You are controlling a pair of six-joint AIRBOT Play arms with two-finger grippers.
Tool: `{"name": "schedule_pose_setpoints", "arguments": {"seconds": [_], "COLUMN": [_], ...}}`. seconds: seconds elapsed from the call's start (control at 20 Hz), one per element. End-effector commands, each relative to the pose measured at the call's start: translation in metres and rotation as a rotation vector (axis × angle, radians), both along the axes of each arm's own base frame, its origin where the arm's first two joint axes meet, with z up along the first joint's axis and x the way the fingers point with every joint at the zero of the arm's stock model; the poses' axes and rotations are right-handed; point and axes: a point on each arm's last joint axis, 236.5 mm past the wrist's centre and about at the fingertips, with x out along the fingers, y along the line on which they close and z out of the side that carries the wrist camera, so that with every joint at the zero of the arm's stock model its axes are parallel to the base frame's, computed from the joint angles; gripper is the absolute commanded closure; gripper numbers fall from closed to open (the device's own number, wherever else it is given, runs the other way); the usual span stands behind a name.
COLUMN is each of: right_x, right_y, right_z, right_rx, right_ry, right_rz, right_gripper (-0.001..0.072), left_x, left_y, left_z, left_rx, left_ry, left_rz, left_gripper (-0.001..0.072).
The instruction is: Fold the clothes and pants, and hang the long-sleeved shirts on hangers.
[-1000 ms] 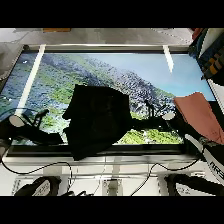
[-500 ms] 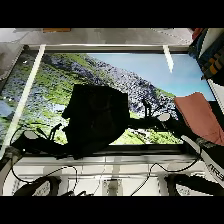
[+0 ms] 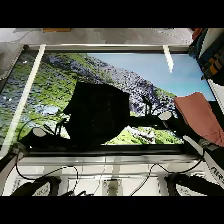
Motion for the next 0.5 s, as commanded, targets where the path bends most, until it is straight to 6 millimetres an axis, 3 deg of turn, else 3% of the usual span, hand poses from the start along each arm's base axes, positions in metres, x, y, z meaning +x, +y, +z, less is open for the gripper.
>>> {"name": "schedule_pose_setpoints", "arguments": {"seconds": [0.0, 0.1, 0.25, 0.35, 0.45], "right_x": [0.015, 0.028, 0.034, 0.021, -0.004], "right_y": [0.000, -0.002, -0.002, -0.005, -0.010], "right_z": [0.047, 0.103, 0.210, 0.283, 0.345], "right_rx": [-0.041, -0.071, -0.045, 0.021, 0.115], "right_ry": [-0.157, -0.323, -0.576, -0.695, -0.765], "right_rz": [0.075, 0.117, 0.112, 0.065, 0.014], "right_gripper": [0.0675, 0.0675, 0.0675, 0.0674, 0.0674], "left_x": [0.048, 0.089, 0.133, 0.134, 0.117], "left_y": [-0.004, 0.005, 0.033, 0.050, 0.057], "left_z": [0.057, 0.123, 0.259, 0.353, 0.434], "left_rx": [-0.043, -0.038, 0.025, 0.085, 0.134], "left_ry": [-0.159, -0.346, -0.721, -0.975, -1.215], "left_rz": [-0.024, -0.020, 0.032, 0.081, 0.143], "left_gripper": [0.0683, 0.0683, 0.0683, 0.0683, 0.0682]}}
